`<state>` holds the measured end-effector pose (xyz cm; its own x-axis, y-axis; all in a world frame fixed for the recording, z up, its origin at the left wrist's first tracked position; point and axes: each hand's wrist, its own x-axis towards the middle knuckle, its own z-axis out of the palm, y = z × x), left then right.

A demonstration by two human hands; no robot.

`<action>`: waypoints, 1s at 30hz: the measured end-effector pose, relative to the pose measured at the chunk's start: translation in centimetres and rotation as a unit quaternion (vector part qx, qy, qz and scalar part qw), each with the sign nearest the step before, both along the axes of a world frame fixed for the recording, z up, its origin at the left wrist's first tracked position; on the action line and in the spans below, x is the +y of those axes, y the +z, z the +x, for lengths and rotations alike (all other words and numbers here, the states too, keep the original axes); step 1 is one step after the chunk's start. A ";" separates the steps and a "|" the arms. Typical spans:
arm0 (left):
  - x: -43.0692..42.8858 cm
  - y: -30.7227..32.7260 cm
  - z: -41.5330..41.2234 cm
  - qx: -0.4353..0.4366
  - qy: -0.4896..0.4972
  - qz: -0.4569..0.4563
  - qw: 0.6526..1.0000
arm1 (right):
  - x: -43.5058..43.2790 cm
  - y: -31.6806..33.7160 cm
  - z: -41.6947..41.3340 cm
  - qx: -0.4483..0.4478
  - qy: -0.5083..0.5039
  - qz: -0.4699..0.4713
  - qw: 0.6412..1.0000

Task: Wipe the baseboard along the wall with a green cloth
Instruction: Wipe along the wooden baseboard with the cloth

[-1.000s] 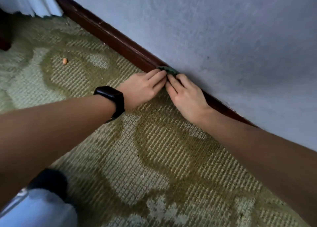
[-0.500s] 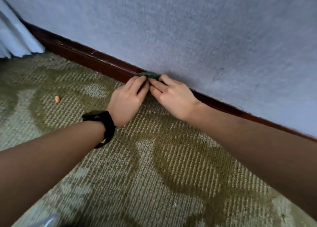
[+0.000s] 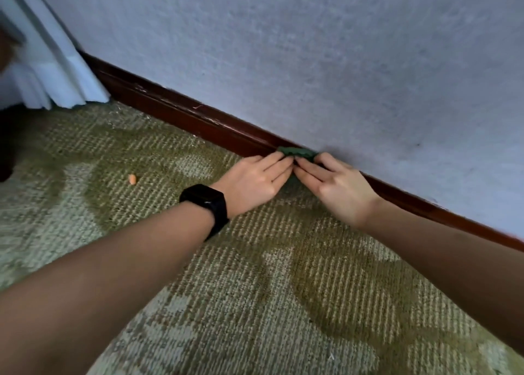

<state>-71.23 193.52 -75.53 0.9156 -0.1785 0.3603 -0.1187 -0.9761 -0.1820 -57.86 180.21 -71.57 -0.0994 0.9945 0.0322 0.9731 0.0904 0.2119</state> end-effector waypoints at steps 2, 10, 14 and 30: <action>2.6 0.0 -1.5 -0.007 0.012 0.002 1.000 | 2.9 -0.5 -1.2 -0.005 0.017 0.003 1.000; 9.7 -0.4 -6.3 -0.019 0.138 -0.012 0.990 | 13.1 -1.5 -6.0 0.036 -0.039 -0.029 0.998; 8.6 -0.9 -5.5 -0.053 0.135 -0.025 0.989 | 11.8 -0.9 -5.5 0.031 -0.018 0.035 0.999; 9.5 -0.5 -3.6 -0.021 -0.054 -0.016 0.998 | 7.9 -1.2 -3.3 0.067 -0.019 0.013 0.997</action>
<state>-74.84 202.99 -76.03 0.8755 -0.2637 0.4050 -0.2174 -0.9633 -0.1572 -61.20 188.14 -72.72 -0.0546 0.9962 0.0683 0.9955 0.0489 0.0816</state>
